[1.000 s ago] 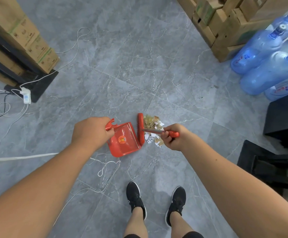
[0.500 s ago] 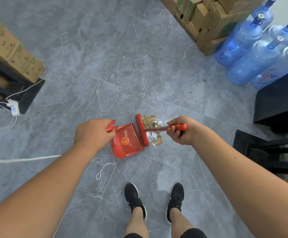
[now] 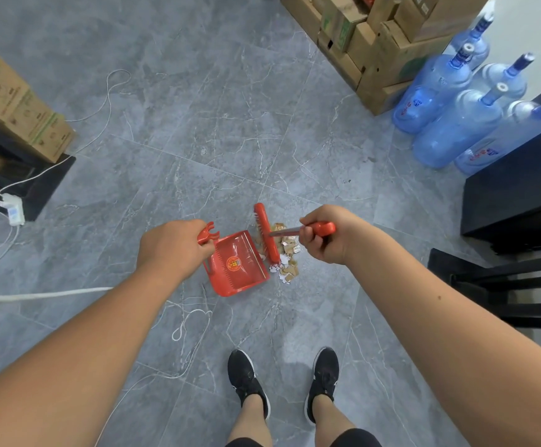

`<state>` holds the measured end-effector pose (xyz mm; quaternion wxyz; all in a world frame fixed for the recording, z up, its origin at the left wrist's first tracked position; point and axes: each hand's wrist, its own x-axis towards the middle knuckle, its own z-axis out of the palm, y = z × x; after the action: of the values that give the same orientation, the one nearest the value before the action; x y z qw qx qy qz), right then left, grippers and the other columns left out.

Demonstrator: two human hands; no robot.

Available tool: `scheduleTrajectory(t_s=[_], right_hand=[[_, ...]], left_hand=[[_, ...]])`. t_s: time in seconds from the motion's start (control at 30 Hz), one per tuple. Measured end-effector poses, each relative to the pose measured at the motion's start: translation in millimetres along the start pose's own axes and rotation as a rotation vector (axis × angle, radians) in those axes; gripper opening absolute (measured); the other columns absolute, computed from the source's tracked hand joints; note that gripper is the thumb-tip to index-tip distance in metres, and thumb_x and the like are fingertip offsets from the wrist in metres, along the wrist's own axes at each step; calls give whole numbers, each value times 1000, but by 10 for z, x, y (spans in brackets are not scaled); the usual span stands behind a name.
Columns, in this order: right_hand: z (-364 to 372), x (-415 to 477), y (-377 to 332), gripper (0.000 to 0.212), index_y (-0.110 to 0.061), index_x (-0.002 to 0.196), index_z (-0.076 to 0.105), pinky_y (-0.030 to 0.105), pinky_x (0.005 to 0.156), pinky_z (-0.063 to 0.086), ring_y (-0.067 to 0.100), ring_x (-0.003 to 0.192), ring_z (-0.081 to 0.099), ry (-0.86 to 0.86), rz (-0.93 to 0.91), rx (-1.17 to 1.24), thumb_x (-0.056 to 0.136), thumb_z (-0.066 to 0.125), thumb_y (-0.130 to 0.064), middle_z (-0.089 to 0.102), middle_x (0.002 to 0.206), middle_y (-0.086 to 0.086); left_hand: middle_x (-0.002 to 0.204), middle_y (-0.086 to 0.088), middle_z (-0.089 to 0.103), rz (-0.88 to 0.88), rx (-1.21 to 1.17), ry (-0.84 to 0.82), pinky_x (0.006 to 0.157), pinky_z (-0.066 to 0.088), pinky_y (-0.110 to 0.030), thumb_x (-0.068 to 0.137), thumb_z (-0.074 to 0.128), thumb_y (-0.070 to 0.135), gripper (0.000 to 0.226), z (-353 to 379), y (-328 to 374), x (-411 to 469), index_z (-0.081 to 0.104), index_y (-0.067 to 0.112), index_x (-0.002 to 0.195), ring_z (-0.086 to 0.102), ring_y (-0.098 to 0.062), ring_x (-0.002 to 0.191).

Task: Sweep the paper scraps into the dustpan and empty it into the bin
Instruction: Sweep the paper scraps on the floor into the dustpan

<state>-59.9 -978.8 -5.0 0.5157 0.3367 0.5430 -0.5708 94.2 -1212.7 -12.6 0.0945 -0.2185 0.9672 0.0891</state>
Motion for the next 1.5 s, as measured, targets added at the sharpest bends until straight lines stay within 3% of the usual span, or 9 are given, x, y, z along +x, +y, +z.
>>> scheduleTrajectory(t_s=[0.1,0.27,0.47,0.6,0.83,1.0,1.07,1.23,1.5], right_hand=[[-3,-72,-31,31,-3,128,49,14,30,33,9,36,50,12,-36,-53,97,50,-6,51,57,5],[-37,-140,-49,2,-3,96,52,13,33,32,9,39,49,78,-81,-263,96,50,-2,54,58,8],[-81,189,191,14,-9,84,49,15,37,30,15,48,46,212,-147,-477,91,57,1,44,44,4],[-153,474,379,16,-7,89,50,19,37,32,18,47,45,276,-158,-524,86,64,2,44,65,7],[-322,848,486,14,0,107,53,19,38,39,19,53,48,281,-75,-517,94,57,2,44,64,8],[-322,1028,757,13,-7,88,45,17,38,33,15,50,34,219,60,-485,99,49,-2,34,60,3],[-285,1046,910,6,-6,102,46,18,39,29,15,50,33,214,60,-475,98,46,0,35,62,4],[-341,1056,1168,31,-5,125,47,17,38,30,16,48,36,195,62,-506,95,46,2,37,66,5],[-451,970,1172,37,-5,129,42,21,39,35,20,45,42,234,56,-910,92,38,3,48,75,14]], left_hand=[[74,4,62,1,-1,0,60,41,-30,84,59,45,21,-7,-5,8,56,26,75,62,-26,77],[79,3,65,11,19,-1,59,39,-30,84,59,43,19,82,-31,42,54,27,76,63,-27,80],[88,-2,69,22,35,1,61,39,-31,85,60,45,19,314,-93,26,63,25,84,65,-31,89],[88,-3,70,11,35,-23,64,44,-32,86,59,46,23,474,-136,6,64,24,86,65,-32,88],[91,-5,71,8,47,-32,64,41,-32,89,60,47,22,633,-182,38,66,25,89,66,-32,90],[91,-5,71,-10,41,-42,63,41,-32,88,60,49,25,728,-274,104,65,24,88,67,-33,90],[92,-4,71,-12,47,-50,65,45,-33,87,60,51,26,742,-303,124,65,25,89,66,-32,90],[85,-3,70,-25,35,-86,62,44,-31,88,60,54,29,741,-403,137,63,25,83,66,-32,83],[84,-2,67,-46,17,-131,63,41,-31,90,59,52,31,664,-367,213,51,28,73,64,-32,84]])
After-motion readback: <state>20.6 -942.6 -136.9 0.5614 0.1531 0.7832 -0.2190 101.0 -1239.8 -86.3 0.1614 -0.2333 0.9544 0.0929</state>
